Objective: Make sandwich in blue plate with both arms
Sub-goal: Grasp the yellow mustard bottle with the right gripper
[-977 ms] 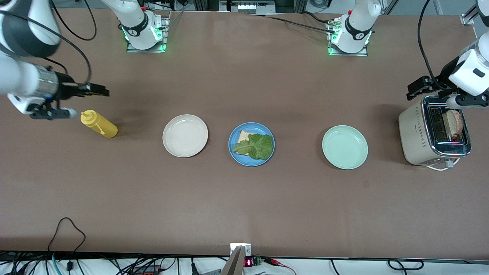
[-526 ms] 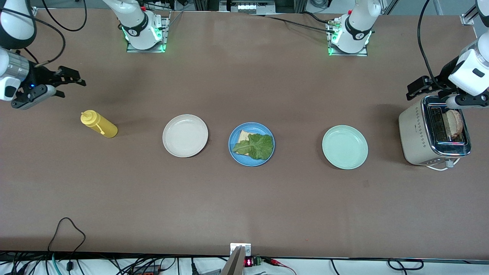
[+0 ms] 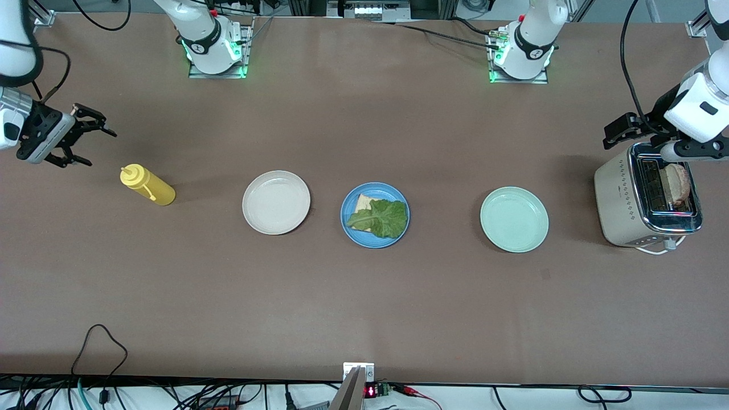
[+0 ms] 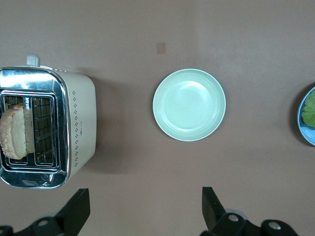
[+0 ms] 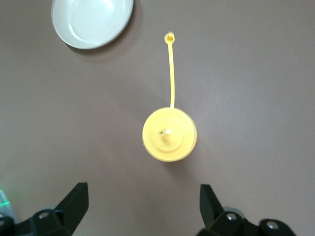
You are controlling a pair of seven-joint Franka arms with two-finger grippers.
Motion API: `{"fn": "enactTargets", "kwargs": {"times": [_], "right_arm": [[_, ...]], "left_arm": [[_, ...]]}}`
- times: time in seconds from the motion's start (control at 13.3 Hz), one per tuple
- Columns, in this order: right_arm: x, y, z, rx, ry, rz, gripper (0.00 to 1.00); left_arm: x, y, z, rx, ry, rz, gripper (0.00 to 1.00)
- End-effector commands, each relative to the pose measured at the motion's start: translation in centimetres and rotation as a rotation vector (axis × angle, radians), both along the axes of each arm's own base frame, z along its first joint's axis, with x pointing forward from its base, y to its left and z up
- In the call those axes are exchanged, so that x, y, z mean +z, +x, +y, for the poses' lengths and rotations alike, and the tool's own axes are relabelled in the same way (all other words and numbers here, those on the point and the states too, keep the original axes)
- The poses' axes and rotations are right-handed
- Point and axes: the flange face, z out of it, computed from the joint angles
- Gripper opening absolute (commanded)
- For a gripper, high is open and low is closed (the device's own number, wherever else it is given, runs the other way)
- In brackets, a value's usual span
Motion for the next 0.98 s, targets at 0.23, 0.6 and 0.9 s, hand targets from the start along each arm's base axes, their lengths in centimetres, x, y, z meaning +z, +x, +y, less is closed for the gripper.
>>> {"fn": "enactTargets", "kwargs": {"times": [0.23,0.6,0.9], "right_arm": [[-7.7,-0.6,-4.9,0.137,0.196,-0.181,1.00],[-11.6,-2.1,-7.5,0.181,0.270,-0.274,1.00],[-15.4,-2.4,-8.4,0.184,0.326,-0.324,1.00]], "left_arm": [[0.3,-0.6,-0.4,-0.020,-0.015,-0.007,1.00],[0.3,-0.7,-1.1,-0.018,-0.013,-0.005,1.00],[0.1,-0.5,-1.0,-0.019,-0.012,-0.006,1.00]]}}
